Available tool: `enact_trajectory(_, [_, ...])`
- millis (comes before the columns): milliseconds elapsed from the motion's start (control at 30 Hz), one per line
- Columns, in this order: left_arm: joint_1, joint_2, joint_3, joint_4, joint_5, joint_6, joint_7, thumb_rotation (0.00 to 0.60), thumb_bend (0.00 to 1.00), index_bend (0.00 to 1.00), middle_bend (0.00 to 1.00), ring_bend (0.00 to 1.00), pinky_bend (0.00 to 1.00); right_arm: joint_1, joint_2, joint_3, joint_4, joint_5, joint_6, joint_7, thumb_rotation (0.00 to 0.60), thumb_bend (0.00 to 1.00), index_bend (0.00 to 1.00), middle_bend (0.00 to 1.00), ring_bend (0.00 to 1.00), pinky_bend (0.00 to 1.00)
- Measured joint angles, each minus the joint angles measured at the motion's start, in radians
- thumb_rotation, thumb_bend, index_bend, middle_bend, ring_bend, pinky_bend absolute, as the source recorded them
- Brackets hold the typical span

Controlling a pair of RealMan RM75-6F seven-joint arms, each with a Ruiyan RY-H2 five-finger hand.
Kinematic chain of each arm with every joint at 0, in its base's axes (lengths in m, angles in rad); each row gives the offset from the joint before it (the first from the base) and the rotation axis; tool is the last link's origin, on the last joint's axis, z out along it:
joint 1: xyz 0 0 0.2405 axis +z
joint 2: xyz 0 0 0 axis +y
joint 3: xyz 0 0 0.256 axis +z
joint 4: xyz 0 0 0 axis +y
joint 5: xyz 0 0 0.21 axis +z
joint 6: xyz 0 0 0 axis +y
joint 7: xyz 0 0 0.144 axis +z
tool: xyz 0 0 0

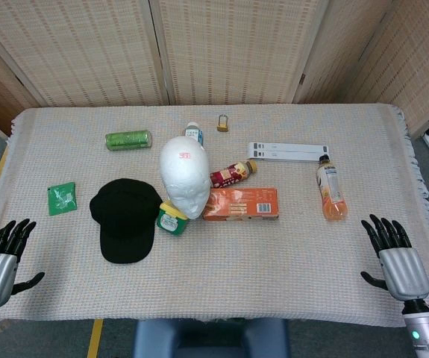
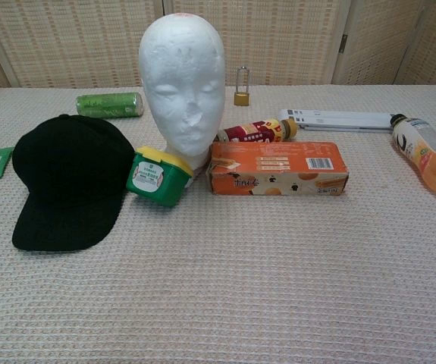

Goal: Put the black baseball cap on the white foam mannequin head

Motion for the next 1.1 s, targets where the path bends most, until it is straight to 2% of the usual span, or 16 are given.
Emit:
enact_trajectory(167, [-0.003,-0.022,0.011,0.029,0.018,-0.007,-0.023,0.600,0.13,0.08,0.13,0.05,0.18,0.006,-0.012,0.000,0.012,-0.006,-0.005,-0.011,0.600,0.02,0.00,0.00,0.00,0.00])
enact_trajectory(233, [-0.004,-0.043,0.017,0.066,0.036,-0.003,-0.049,0.600,0.13,0.12,0.23,0.12,0.28,0.009,-0.020,0.001,0.021,-0.009,-0.006,-0.013,0.600,0.03,0.00,0.00,0.00,0.00])
enact_trajectory(267, [-0.004,-0.056,0.019,0.089,0.046,0.004,-0.059,0.600,0.13,0.17,0.34,0.21,0.39,0.011,-0.026,0.002,0.027,-0.010,-0.008,-0.015,0.600,0.03,0.00,0.00,0.00,0.00])
enact_trajectory(300, [-0.003,-0.072,0.020,0.116,0.057,0.015,-0.070,0.600,0.13,0.24,0.49,0.35,0.52,0.014,-0.029,0.002,0.030,-0.010,-0.010,-0.018,0.600,0.03,0.00,0.00,0.00,0.00])
enact_trajectory(333, [-0.002,-0.098,0.021,0.160,0.074,0.037,-0.087,0.600,0.13,0.28,0.57,0.43,0.59,0.016,-0.032,0.003,0.033,-0.008,-0.014,-0.023,0.600,0.02,0.00,0.00,0.00,0.00])
enact_trajectory(400, [0.000,-0.146,0.022,0.243,0.100,0.080,-0.114,0.600,0.13,0.42,0.80,0.67,0.79,0.019,-0.038,0.004,0.035,-0.002,-0.021,-0.038,0.600,0.02,0.00,0.00,0.00,0.00])
enact_trajectory(467, [0.000,-0.212,0.021,0.361,0.128,0.133,-0.151,0.600,0.13,0.50,0.95,0.83,0.92,0.021,-0.044,0.004,0.035,0.003,-0.028,-0.060,0.600,0.02,0.00,0.00,0.00,0.00])
enact_trajectory(500, [0.000,-0.244,0.021,0.417,0.139,0.153,-0.169,0.600,0.13,0.53,0.99,0.88,0.96,0.021,-0.046,0.004,0.034,0.005,-0.030,-0.069,0.600,0.02,0.00,0.00,0.00,0.00])
enact_trajectory(567, [-0.005,-0.321,0.021,0.555,0.162,0.193,-0.212,0.600,0.14,0.56,1.00,0.96,1.00,0.021,-0.052,0.001,0.033,0.006,-0.031,-0.090,0.600,0.02,0.00,0.00,0.00,0.00])
enact_trajectory(633, [-0.014,-0.401,0.024,0.697,0.182,0.221,-0.256,0.600,0.14,0.59,1.00,1.00,1.00,0.021,-0.056,-0.002,0.031,0.007,-0.033,-0.104,0.600,0.02,0.00,0.00,0.00,0.00])
enact_trajectory(833, [-0.053,-0.637,0.036,1.042,0.217,0.266,-0.374,0.600,0.18,0.60,1.00,1.00,1.00,0.026,-0.061,-0.003,0.027,0.019,-0.050,-0.118,0.600,0.03,0.00,0.00,0.00,0.00])
enact_trajectory(933, [-0.075,-0.726,0.042,1.154,0.219,0.267,-0.413,0.600,0.19,0.59,1.00,1.00,1.00,0.031,-0.063,0.000,0.027,0.031,-0.062,-0.124,0.600,0.02,0.00,0.00,0.00,0.00])
enact_trajectory(1100, [-0.103,-0.812,0.049,1.258,0.204,0.246,-0.438,0.600,0.20,0.54,1.00,1.00,1.00,0.038,-0.063,0.002,0.025,0.053,-0.083,-0.139,0.600,0.02,0.00,0.00,0.00,0.00])
